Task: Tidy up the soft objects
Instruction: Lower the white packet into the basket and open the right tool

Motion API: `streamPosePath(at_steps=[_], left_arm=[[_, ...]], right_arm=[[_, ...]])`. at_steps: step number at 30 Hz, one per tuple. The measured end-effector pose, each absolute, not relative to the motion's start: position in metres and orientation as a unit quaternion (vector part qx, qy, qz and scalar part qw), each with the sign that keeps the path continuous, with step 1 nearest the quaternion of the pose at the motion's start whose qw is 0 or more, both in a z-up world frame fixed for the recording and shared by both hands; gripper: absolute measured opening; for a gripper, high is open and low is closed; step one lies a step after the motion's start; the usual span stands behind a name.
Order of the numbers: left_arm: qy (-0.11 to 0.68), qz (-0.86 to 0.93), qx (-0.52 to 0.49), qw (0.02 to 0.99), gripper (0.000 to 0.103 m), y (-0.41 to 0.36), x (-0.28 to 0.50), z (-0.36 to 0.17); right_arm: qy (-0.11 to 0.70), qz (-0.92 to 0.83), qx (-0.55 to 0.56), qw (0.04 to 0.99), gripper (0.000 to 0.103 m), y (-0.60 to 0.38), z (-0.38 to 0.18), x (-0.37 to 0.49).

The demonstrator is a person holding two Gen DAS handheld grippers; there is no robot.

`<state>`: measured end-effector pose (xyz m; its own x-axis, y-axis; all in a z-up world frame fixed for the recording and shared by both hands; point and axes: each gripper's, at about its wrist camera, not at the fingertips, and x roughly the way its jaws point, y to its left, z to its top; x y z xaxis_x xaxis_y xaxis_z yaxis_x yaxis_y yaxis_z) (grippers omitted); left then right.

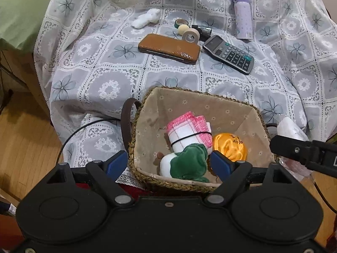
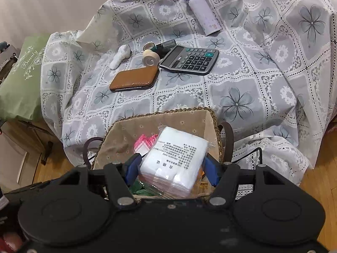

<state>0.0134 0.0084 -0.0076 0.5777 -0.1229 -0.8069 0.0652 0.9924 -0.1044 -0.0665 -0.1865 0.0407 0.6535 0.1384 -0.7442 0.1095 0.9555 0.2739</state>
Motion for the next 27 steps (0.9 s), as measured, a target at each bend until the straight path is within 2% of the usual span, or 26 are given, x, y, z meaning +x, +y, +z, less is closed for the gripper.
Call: streamPosePath(at_steps=[19,27], left_arm=[[0.461,-0.052,-0.033,0.885,0.082,0.0093,0.0137,-0.0077],[0.461,-0.052,-0.033,0.885,0.082,0.0086,0.0138,-0.008]], right_arm=[[0.42,0.011,0.153,0.895,0.066,-0.1875,0.0389,-0.0662],[0.418,0.01,0.155,0.895,0.075,-0.1876,0.0386,-0.0663]])
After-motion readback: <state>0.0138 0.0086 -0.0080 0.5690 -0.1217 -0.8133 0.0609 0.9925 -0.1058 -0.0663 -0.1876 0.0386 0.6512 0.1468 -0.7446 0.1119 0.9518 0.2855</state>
